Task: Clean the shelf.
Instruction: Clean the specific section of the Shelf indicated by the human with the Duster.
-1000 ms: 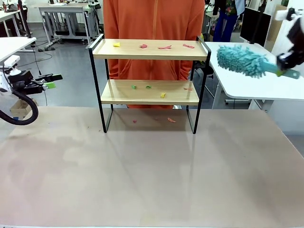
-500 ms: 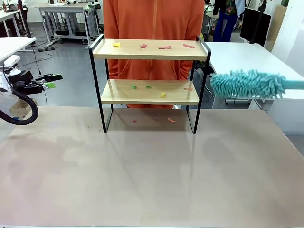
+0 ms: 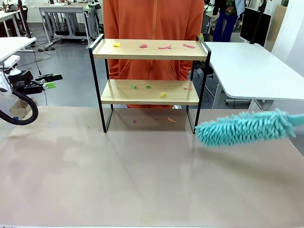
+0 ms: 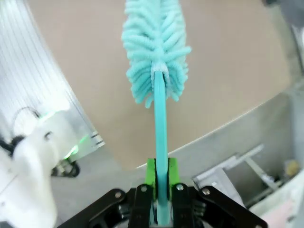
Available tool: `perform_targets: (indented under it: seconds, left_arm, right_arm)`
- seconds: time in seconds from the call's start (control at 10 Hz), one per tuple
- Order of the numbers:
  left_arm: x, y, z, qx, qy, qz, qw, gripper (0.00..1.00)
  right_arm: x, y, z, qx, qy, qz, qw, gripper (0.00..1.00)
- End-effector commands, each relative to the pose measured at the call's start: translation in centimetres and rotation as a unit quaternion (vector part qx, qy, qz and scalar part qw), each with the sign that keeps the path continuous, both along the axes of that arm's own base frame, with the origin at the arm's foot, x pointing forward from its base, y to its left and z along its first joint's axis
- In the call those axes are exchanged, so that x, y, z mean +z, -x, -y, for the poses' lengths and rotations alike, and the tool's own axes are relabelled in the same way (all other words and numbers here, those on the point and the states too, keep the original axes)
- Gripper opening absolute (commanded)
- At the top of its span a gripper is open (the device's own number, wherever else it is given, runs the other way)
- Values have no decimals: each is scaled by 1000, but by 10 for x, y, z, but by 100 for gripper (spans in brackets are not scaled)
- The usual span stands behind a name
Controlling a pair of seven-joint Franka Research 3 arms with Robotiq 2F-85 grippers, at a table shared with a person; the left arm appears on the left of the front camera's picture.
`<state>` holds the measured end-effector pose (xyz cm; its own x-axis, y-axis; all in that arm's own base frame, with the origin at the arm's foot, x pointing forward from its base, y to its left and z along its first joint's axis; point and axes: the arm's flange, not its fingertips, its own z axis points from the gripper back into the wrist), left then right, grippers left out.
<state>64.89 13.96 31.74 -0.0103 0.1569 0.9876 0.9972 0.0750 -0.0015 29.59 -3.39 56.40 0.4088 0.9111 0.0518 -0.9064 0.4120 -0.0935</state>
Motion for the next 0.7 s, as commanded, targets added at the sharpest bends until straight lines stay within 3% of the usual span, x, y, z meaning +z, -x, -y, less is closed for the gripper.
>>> perform_targets:
  seconds: [0.0,0.3,0.4,0.5,0.6]
  left_arm:
    - [3,1,0,-3,-3,6,1000,100]
    - [3,1,0,-3,-3,6,1000,100]
    - [3,1,0,-3,-3,6,1000,100]
    - [3,1,0,-3,-3,6,1000,100]
    - [3,1,0,-3,-3,6,1000,100]
  right_arm:
    - [0,15,-10,79,-10,-24,997,13]
    - [-9,19,-39,120,-27,-34,992,13]
    - [-10,8,-45,60,-28,-19,998,13]
    - [-6,21,-37,106,-11,-37,994,13]
    - [-6,21,-37,106,-11,-37,994,13]
